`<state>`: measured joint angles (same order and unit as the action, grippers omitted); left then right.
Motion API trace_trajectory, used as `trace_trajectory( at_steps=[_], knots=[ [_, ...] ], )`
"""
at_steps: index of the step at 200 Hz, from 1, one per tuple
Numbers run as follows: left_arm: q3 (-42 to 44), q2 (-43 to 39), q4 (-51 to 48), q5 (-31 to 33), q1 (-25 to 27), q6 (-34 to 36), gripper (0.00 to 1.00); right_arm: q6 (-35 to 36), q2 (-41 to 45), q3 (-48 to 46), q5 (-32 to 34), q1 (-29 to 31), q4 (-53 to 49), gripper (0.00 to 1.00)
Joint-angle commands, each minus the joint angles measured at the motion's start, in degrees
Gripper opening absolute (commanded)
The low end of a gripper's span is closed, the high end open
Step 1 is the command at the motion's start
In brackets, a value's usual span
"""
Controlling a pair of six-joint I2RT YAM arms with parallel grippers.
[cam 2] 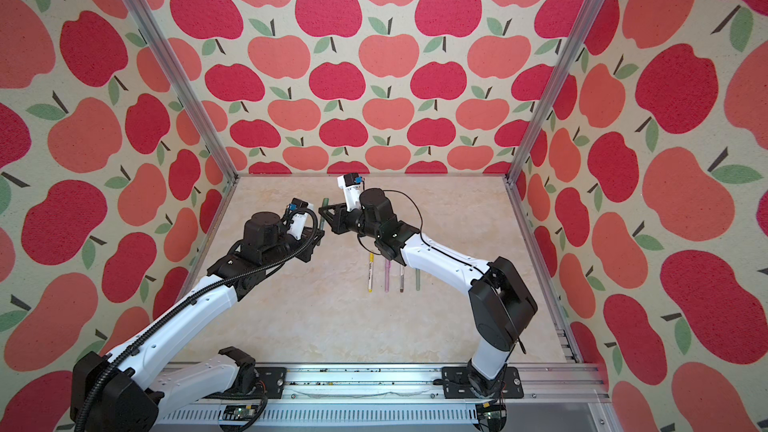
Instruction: Insert the pens into the pen caps
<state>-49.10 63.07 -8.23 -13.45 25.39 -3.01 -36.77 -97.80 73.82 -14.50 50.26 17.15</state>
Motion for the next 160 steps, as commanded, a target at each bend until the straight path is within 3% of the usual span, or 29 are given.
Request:
trace_trajectory(
  at_steps=[1,160],
  knots=[
    [-8.16,-1.02,22.26,3.04,-1.74,-0.34,0.0,-2.36,-3.96,-3.2,-14.41,5.7,-16.17,0.0],
    [-10.04,1.8,23.79,1.96,-4.11,-0.51,0.0,-2.12,-7.32,-2.38,-21.34,5.81,-17.49,0.0]
  ],
)
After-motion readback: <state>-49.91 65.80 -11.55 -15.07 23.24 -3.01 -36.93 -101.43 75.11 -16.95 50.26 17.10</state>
